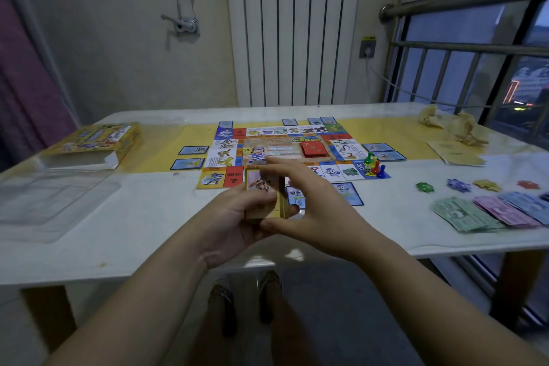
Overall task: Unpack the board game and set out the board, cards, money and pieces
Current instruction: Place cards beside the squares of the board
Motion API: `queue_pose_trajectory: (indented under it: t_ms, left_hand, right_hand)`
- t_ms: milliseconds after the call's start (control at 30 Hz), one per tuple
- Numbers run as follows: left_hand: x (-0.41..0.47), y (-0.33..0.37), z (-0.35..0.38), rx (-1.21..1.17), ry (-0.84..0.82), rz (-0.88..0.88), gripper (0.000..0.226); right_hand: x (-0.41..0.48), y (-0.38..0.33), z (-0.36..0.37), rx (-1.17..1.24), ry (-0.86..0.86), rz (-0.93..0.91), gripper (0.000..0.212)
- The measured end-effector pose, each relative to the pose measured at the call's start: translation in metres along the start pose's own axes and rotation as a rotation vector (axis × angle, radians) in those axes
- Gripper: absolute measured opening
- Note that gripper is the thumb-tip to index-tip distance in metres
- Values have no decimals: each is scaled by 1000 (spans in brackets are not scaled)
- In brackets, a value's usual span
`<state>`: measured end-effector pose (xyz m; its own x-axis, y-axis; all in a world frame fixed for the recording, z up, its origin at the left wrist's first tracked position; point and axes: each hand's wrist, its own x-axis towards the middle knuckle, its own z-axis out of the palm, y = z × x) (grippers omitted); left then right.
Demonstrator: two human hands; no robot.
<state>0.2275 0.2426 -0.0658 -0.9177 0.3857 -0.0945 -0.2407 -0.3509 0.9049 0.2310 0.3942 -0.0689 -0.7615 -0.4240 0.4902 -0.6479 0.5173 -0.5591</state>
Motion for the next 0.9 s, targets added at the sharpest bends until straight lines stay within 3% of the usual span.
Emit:
queue_pose_trajectory:
  t_ms: [167,367,467,667,900]
  left_hand:
    - [6,-10,4,97,37,41,20]
    - [2,-12,-3,-282,-98,-59,35]
    - [2,-16,-7,-208,-57,16,28]
    - [4,-19,-8,-95,14,90,24]
    - [4,-21,-6,-24,49,125,22]
  right_hand:
    - [1,7,12,232,4,192,76]
    - [-2,13,19,417,8,274,71]
    - [-3,16,18,512,22,289,71]
    - [-3,29,20,811,210,483,38]
    - [-5,26,18,866,205,515,18]
